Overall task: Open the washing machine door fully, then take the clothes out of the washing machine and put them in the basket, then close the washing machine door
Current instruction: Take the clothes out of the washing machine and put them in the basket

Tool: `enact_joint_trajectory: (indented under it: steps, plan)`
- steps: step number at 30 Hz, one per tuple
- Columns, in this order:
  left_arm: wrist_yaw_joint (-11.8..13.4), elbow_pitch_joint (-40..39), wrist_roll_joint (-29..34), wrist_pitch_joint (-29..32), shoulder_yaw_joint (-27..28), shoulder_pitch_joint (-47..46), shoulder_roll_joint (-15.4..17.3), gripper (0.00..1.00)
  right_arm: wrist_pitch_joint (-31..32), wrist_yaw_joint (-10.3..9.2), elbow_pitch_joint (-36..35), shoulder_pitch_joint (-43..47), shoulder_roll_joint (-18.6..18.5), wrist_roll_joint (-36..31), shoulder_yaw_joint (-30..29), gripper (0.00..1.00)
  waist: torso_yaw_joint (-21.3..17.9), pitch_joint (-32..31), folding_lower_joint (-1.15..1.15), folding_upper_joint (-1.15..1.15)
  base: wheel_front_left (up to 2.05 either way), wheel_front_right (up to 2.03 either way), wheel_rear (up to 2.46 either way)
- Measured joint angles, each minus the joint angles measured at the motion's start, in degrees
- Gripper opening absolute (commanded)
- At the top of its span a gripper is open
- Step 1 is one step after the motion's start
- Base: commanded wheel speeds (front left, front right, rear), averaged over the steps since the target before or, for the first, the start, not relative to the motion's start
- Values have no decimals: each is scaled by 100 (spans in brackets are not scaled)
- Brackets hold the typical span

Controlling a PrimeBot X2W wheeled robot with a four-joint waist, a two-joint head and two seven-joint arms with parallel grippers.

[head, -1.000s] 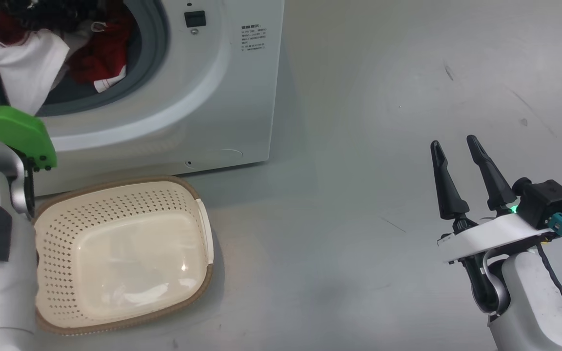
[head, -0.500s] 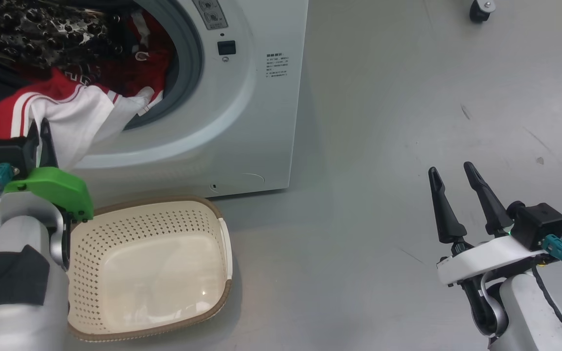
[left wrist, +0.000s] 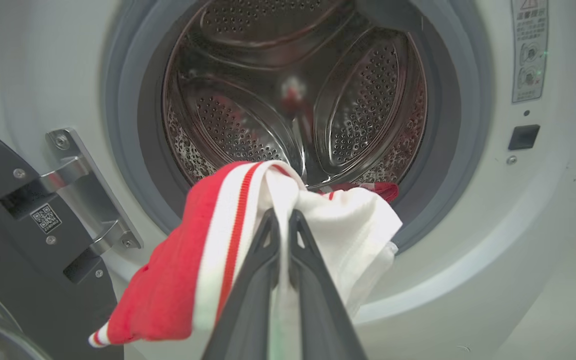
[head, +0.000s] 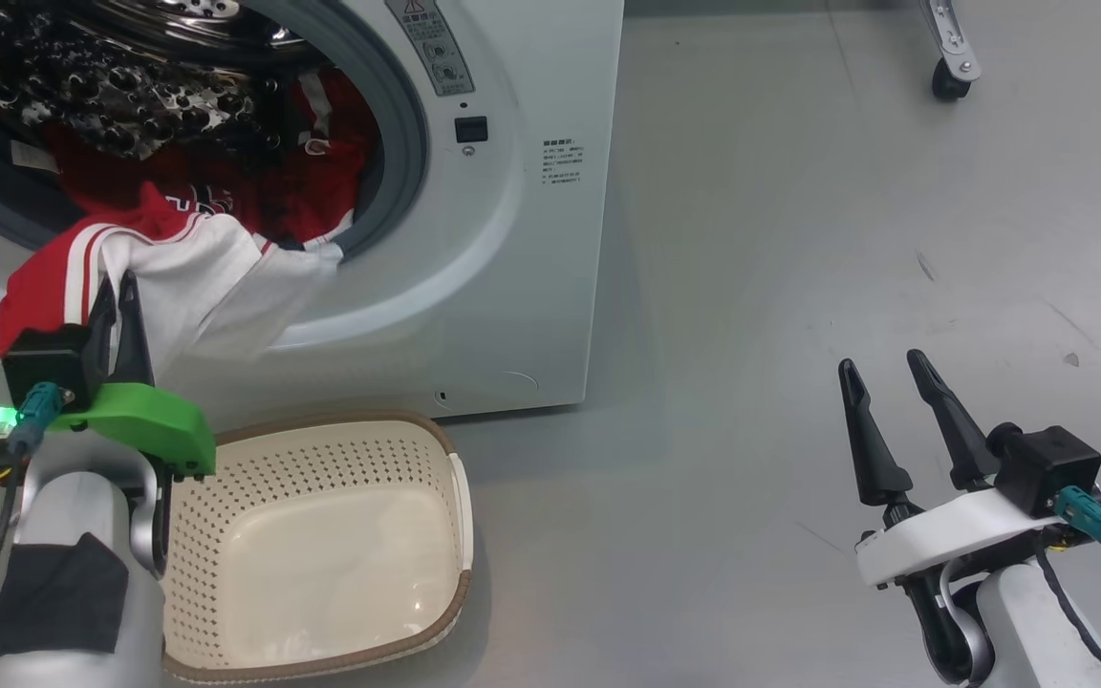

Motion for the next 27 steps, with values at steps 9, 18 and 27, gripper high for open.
enact_joint_trajectory:
  steps: [9, 18, 27]
  plan:
    - [0, -817, 11, -44, -70, 212, -40, 0, 0, 0, -38, 87, 2, -51, 22, 100, 63, -82, 0, 0, 0, 0, 0]
    - [29, -2072, 157, -60, -141, 247, -62, 0, 0, 0, -83, 89, 2, -52, -8, 100, 112, -68, 0, 0, 0, 0, 0]
    - [59, -2554, 157, -62, -238, 543, -107, 0, 0, 0, -100, 90, 5, -53, -24, 100, 129, -52, 0, 0, 0, 0, 0]
